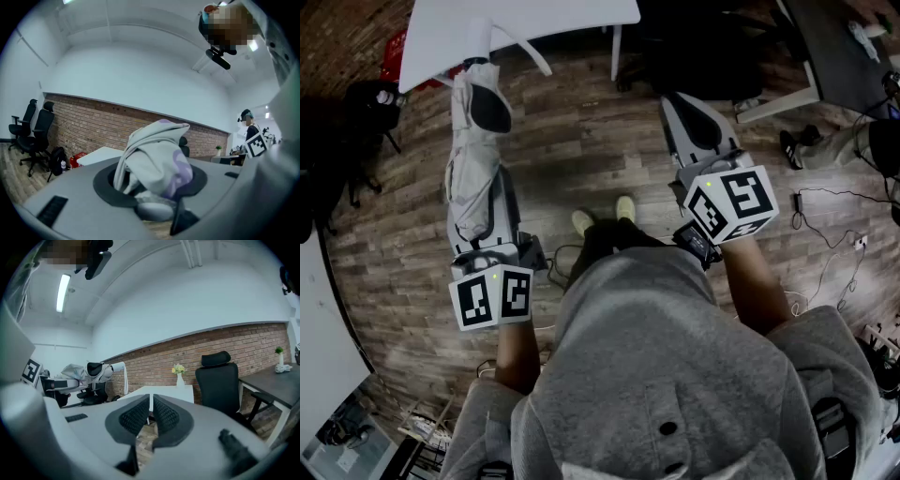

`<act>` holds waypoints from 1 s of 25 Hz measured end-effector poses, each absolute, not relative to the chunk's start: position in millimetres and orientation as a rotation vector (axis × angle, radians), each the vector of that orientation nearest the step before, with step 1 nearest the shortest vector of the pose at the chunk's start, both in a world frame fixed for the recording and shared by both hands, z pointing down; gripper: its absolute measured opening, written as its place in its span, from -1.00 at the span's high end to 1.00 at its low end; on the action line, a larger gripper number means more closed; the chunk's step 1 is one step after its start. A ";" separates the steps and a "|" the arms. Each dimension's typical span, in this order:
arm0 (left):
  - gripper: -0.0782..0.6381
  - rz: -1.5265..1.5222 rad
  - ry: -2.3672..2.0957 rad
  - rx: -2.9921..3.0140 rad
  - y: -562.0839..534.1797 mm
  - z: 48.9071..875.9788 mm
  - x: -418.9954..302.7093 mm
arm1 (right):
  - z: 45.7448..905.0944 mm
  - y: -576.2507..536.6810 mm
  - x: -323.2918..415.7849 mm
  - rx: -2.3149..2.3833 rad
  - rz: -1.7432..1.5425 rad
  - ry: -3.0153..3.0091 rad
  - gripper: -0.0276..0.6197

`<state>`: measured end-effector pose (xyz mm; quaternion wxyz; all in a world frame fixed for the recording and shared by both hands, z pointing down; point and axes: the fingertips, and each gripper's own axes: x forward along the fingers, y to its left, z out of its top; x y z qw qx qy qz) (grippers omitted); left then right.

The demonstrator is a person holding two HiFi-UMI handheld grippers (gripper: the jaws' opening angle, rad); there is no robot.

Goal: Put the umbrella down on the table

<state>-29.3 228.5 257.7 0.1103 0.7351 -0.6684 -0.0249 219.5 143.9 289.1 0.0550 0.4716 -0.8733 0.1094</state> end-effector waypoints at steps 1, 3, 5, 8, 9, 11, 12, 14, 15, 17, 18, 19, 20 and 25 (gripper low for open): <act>0.19 -0.069 -1.965 2.159 230.9 257.6 -34.6 | 287.6 145.9 215.5 1.433 0.332 -2.652 0.79; 0.19 -0.066 -1.970 2.158 234.1 256.9 -43.3 | 284.5 148.6 208.1 1.431 0.328 -2.655 0.80; 0.19 -0.071 -1.972 2.153 235.0 256.9 -44.8 | 283.3 150.3 205.5 1.422 0.316 -2.656 0.80; 0.19 -0.079 -1.965 2.152 231.1 259.2 -36.4 | 285.9 150.0 211.4 1.415 0.310 -2.658 0.79; 0.19 -0.082 -1.961 2.153 229.3 260.2 -35.2 | 286.4 149.6 211.6 1.418 0.317 -2.663 0.79; 0.19 -0.086 -1.954 2.160 229.0 261.5 -39.5 | 285.9 151.3 205.5 1.431 0.329 -2.670 0.79; 0.19 -0.088 -1.949 2.165 230.2 261.6 -44.3 | 284.9 153.3 200.2 1.438 0.328 -2.669 0.79; 0.19 -0.092 -1.939 2.177 234.9 259.7 -58.5 | 280.8 160.2 184.9 1.446 0.315 -2.661 0.79; 0.19 -0.096 -1.935 2.183 238.0 258.0 -68.0 | 277.8 164.5 175.0 1.449 0.304 -2.656 0.80; 0.19 -0.104 -1.927 2.193 243.3 255.2 -85.6 | 272.9 172.1 156.7 1.454 0.280 -2.647 0.80; 0.19 -0.108 -1.922 2.197 245.2 254.8 -91.6 | 271.7 174.9 150.6 1.456 0.273 -2.644 0.80; 0.19 -0.112 -1.916 2.201 246.7 255.0 -95.7 | 271.3 177.3 146.2 1.459 0.270 -2.643 0.80; 0.19 -0.117 -1.911 2.204 248.1 255.5 -98.9 | 271.4 179.5 142.5 1.461 0.270 -2.642 0.80; 0.19 -0.127 -1.883 2.218 253.7 259.4 -125.0 | 270.3 187.0 108.7 1.456 0.236 -2.642 0.80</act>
